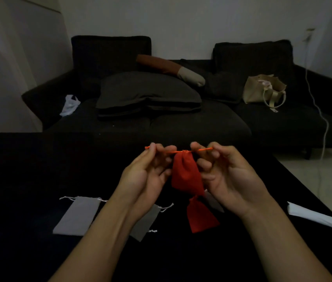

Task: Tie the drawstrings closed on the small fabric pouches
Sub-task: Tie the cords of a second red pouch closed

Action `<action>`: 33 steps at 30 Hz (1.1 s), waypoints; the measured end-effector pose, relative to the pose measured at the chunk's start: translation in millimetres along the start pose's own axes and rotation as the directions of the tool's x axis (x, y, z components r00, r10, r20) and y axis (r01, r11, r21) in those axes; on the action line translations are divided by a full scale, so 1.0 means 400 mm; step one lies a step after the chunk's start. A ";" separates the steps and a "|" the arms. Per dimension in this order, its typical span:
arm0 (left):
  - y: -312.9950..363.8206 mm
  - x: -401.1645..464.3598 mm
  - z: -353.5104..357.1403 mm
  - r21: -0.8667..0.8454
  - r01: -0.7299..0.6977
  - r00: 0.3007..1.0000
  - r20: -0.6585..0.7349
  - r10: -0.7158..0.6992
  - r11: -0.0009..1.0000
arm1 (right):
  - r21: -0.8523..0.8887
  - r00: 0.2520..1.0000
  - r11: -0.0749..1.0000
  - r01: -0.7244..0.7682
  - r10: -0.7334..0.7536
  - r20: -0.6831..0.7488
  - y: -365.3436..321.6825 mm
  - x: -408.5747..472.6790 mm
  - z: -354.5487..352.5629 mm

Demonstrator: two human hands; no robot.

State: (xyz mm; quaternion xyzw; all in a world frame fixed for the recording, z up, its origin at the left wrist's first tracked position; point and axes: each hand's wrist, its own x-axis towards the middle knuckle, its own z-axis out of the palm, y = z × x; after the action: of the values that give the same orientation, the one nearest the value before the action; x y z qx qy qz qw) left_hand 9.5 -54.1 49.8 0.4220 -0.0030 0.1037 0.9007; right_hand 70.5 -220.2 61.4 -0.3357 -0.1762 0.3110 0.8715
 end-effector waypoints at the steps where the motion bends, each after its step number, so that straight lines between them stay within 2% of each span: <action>1: -0.003 -0.001 0.005 -0.024 0.011 1.000 0.009 -0.011 1.000 | -0.006 1.000 1.000 -0.001 0.001 0.009 0.005 0.002 0.005; 5: 0.005 -0.001 0.009 0.009 -0.034 0.999 -0.002 0.035 0.999 | -0.133 0.998 0.990 0.054 -0.059 -0.031 0.011 0.009 0.013; 7: 0.012 0.000 0.010 0.058 -0.094 0.995 -0.012 0.095 0.994 | -0.130 0.994 0.987 0.094 -0.100 -0.040 0.003 0.015 0.018; 10: 0.011 -0.002 0.016 0.082 -0.111 0.994 0.026 0.110 0.990 | -0.154 0.984 0.976 0.156 -0.168 -0.067 0.003 0.020 0.024; 13: 0.006 -0.003 0.008 0.302 -0.155 0.986 -0.005 0.165 0.941 | -0.290 0.980 0.943 0.165 -0.190 -0.060 0.013 0.015 0.021; 15: 0.010 -0.007 0.000 0.484 -0.183 0.977 -0.003 0.211 0.856 | -0.336 0.982 0.929 0.158 -0.183 -0.045 0.016 0.012 0.016; 19: 0.008 -0.014 -0.019 0.780 -0.236 0.966 0.126 0.225 0.580 | -0.282 0.989 0.955 0.096 -0.124 -0.086 0.015 0.017 0.006; 21: -0.002 -0.014 -0.024 0.862 -0.225 0.965 0.134 0.224 0.453 | -0.255 0.989 0.966 0.046 -0.080 -0.124 0.023 0.021 -0.001; 24: -0.007 -0.012 -0.031 0.958 -0.203 0.966 0.161 0.204 0.201 | -0.263 0.987 0.965 -0.016 -0.027 -0.155 0.040 0.024 -0.010; 26: -0.004 -0.009 -0.042 0.964 -0.218 0.967 0.193 0.166 0.153 | -0.300 0.986 0.954 -0.022 -0.029 -0.164 0.041 0.023 -0.013; 29: 0.012 -0.008 -0.050 0.953 -0.269 0.956 0.246 0.159 0.141 | -0.538 0.972 0.842 0.022 -0.143 -0.184 0.034 0.022 -0.019; 31: 0.016 -0.009 -0.050 0.947 -0.301 0.944 0.279 0.178 0.110 | -0.710 0.971 0.703 0.039 -0.195 -0.139 0.028 0.016 -0.026; 33: 0.015 -0.010 -0.050 0.942 -0.323 0.934 0.301 0.194 0.095 | -0.843 0.984 0.536 0.039 -0.169 -0.062 0.020 0.008 -0.035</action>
State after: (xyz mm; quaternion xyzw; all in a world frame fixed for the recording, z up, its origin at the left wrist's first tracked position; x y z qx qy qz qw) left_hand 2.6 -35.9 41.2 0.9012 -0.0536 0.2152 0.3724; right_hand 76.7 -220.1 46.4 -0.7204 -0.2634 0.1130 0.6315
